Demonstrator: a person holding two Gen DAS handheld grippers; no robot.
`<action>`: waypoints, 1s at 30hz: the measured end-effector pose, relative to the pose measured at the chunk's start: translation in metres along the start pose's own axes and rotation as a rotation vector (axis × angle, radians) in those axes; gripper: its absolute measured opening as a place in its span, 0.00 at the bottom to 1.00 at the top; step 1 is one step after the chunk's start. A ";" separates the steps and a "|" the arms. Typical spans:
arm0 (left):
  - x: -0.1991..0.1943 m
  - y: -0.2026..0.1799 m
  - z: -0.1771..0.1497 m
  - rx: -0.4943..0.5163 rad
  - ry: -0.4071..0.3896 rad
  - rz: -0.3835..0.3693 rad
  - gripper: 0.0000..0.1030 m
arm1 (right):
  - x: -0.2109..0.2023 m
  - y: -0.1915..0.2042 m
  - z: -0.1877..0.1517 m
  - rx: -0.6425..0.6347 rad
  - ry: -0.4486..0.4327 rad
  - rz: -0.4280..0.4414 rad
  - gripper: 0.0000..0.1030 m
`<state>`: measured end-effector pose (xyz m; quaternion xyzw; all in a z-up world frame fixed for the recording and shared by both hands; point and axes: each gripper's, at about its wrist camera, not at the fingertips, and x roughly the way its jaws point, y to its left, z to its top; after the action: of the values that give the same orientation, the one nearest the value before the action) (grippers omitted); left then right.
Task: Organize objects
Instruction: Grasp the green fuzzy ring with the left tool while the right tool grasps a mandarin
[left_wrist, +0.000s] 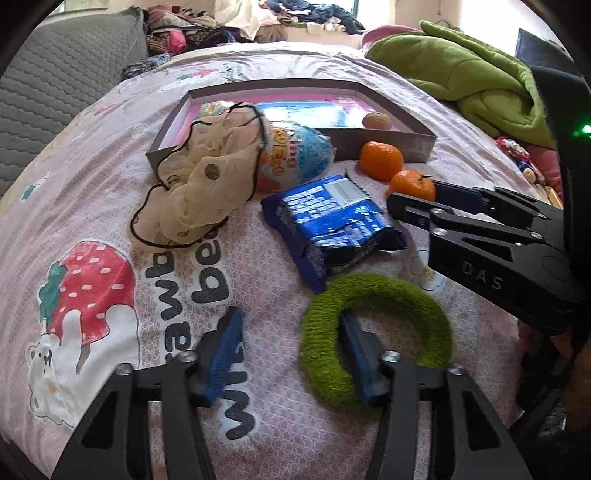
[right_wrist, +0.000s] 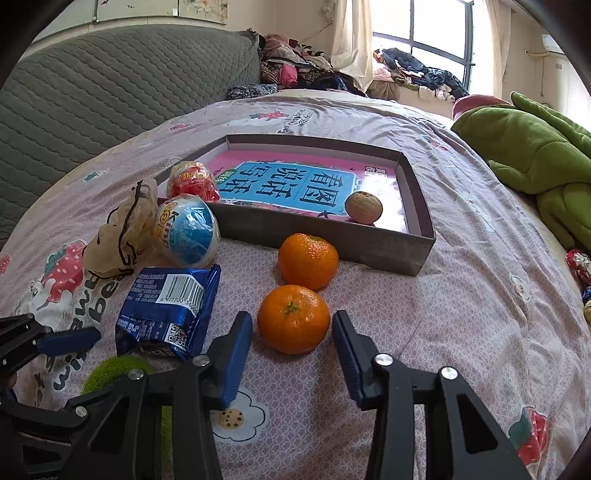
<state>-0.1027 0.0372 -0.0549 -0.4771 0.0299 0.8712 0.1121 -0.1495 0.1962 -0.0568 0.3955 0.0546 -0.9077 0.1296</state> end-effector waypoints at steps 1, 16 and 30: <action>0.000 -0.001 0.000 0.005 0.000 -0.007 0.38 | 0.000 0.000 0.000 0.001 0.000 0.004 0.40; -0.011 0.000 -0.003 -0.011 0.006 -0.058 0.13 | -0.009 0.000 -0.004 0.000 -0.015 0.027 0.39; -0.047 0.009 -0.001 -0.029 -0.057 -0.024 0.13 | -0.037 0.003 -0.010 0.003 -0.048 0.046 0.39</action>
<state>-0.0793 0.0209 -0.0169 -0.4539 0.0083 0.8834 0.1166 -0.1176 0.2026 -0.0361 0.3751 0.0409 -0.9137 0.1511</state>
